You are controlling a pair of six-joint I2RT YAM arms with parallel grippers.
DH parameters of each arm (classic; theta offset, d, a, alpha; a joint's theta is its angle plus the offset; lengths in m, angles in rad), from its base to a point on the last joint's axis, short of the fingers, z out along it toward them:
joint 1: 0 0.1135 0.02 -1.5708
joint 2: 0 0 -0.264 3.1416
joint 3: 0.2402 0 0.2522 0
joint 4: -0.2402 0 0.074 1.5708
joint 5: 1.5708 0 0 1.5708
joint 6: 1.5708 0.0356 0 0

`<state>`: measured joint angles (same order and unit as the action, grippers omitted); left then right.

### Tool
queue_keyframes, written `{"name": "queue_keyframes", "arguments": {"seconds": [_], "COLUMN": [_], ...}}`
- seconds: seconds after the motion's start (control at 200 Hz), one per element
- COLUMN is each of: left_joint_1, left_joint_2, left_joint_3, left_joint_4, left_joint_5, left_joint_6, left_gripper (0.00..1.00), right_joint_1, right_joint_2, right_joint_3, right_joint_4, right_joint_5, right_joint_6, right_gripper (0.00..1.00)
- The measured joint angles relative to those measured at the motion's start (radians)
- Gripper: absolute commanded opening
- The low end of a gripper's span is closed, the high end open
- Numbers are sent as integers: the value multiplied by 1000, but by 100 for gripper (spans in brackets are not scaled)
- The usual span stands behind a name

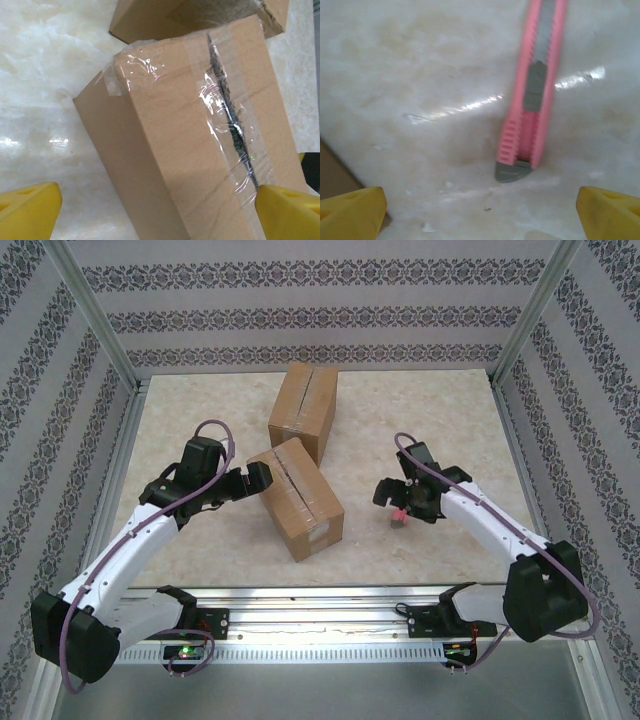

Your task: Unpack the express box

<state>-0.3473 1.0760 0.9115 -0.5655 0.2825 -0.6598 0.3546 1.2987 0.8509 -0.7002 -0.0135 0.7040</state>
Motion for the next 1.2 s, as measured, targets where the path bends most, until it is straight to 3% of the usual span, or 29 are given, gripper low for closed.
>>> {"name": "queue_keyframes", "arguments": {"seconds": [0.47,1.199], "left_joint_1": [0,0], "left_joint_2": [3,32], "left_joint_3": [0,0], "left_joint_4": [-11,-11], "left_joint_5": [-8,-26], "left_joint_6": [32,51], "left_gripper": [99,99], "right_joint_1": [-45,-45], "right_joint_2": [260,328], "right_joint_3": [-40,35], "right_joint_4": [94,49], "right_joint_5": [49,55], "right_joint_6": [37,-23], "right_gripper": [71,39]}}
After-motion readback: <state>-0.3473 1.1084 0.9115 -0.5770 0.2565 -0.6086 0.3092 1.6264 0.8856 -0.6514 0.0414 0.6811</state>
